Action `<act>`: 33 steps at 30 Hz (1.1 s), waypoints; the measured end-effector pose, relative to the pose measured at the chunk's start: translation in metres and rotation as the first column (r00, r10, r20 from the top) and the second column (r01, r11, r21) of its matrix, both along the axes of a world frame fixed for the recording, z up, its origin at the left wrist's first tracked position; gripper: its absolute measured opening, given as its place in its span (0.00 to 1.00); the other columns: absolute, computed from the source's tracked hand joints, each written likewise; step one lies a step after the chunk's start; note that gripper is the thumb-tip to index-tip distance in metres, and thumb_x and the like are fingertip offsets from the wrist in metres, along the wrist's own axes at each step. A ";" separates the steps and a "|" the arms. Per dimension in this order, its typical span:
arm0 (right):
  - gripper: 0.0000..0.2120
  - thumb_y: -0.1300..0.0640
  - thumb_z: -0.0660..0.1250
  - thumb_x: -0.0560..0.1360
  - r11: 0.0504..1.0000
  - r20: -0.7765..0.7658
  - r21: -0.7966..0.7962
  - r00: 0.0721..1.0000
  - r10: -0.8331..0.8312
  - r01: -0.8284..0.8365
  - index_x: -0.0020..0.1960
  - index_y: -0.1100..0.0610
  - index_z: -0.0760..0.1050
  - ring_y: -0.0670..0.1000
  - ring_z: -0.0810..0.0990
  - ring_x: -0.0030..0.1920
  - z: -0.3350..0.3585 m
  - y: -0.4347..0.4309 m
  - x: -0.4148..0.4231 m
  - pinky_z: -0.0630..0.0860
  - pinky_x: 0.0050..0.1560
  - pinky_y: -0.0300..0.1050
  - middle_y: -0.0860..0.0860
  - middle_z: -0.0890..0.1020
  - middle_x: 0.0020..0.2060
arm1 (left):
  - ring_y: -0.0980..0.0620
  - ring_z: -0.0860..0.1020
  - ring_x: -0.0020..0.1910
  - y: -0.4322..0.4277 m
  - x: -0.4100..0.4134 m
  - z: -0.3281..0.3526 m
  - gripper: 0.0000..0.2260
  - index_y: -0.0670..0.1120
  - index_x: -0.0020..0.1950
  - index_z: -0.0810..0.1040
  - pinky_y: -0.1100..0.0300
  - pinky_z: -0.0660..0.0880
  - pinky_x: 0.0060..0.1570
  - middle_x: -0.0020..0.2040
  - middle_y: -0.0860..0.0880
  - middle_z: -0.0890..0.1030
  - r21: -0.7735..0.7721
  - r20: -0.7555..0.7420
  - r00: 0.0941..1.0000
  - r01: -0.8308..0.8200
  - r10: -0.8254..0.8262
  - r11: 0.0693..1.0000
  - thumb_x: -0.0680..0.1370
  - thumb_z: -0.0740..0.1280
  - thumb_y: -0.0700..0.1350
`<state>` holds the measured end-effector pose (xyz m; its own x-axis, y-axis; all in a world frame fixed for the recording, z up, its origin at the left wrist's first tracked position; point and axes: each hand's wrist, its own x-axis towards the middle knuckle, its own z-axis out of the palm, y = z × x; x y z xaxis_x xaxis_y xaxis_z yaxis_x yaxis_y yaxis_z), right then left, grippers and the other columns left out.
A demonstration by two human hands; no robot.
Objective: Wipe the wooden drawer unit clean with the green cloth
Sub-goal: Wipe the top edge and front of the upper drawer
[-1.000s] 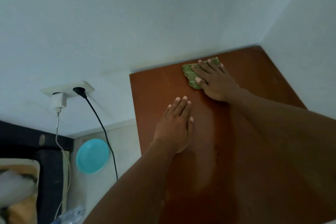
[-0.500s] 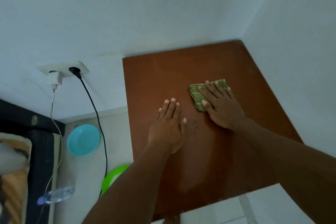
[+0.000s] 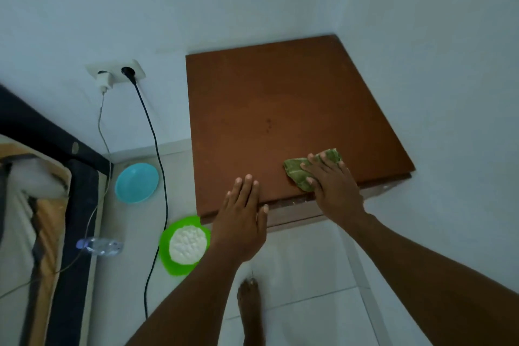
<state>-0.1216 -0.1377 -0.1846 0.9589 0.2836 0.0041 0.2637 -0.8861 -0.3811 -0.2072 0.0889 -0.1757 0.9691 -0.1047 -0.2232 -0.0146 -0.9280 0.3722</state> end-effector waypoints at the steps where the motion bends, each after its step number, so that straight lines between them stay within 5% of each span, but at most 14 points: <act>1: 0.21 0.50 0.52 0.81 1.000 0.005 0.021 1.000 0.001 -0.001 0.69 0.51 0.75 0.56 0.68 0.75 0.002 -0.001 -0.007 0.63 0.73 0.60 0.51 0.75 0.71 | 0.52 0.42 0.81 0.000 -0.011 0.001 0.34 0.47 0.82 0.50 0.50 0.48 0.80 0.83 0.50 0.46 0.005 -0.007 1.000 -0.002 0.002 1.000 0.79 0.37 0.61; 4: 0.17 0.57 0.60 0.80 0.998 -0.007 0.056 0.999 0.037 -0.037 0.66 0.55 0.77 0.60 0.75 0.69 0.013 -0.001 -0.025 0.72 0.67 0.62 0.57 0.81 0.63 | 0.52 0.40 0.81 0.007 -0.036 0.004 0.34 0.47 0.82 0.47 0.52 0.45 0.79 0.83 0.50 0.43 0.048 -0.041 0.999 -0.014 0.016 0.999 0.79 0.36 0.62; 9: 0.17 0.56 0.60 0.78 0.989 0.006 0.091 0.993 0.116 -0.116 0.64 0.55 0.79 0.61 0.82 0.58 0.026 0.010 -0.053 0.78 0.54 0.58 0.58 0.84 0.56 | 0.49 0.42 0.82 0.019 -0.060 0.004 0.40 0.46 0.82 0.47 0.54 0.41 0.77 0.83 0.49 0.45 0.115 -0.040 0.999 -0.031 0.036 0.993 0.75 0.32 0.64; 16: 0.21 0.49 0.54 0.81 0.987 0.037 0.157 0.999 0.036 -0.041 0.66 0.55 0.78 0.60 0.76 0.68 0.009 0.031 -0.047 0.69 0.68 0.65 0.58 0.82 0.63 | 0.50 0.42 0.81 0.041 -0.056 -0.002 0.32 0.47 0.83 0.47 0.55 0.42 0.77 0.83 0.50 0.45 0.162 0.039 0.999 -0.019 0.013 0.987 0.80 0.38 0.59; 25: 0.18 0.56 0.59 0.83 0.998 0.163 0.049 0.986 -0.043 0.036 0.71 0.56 0.74 0.55 0.70 0.74 -0.015 0.058 -0.053 0.57 0.76 0.60 0.55 0.78 0.68 | 0.45 0.61 0.79 0.047 -0.059 -0.030 0.27 0.44 0.79 0.65 0.46 0.61 0.77 0.79 0.46 0.65 0.077 0.286 0.957 -0.064 0.040 0.995 0.81 0.51 0.51; 33: 0.16 0.57 0.61 0.82 0.997 0.332 0.071 0.942 -0.056 0.034 0.68 0.58 0.76 0.56 0.74 0.71 -0.023 0.071 -0.056 0.62 0.74 0.62 0.57 0.80 0.65 | 0.46 0.63 0.78 0.047 -0.058 -0.065 0.25 0.44 0.77 0.68 0.47 0.61 0.77 0.77 0.46 0.69 0.008 0.540 0.839 -0.081 0.064 0.997 0.81 0.55 0.51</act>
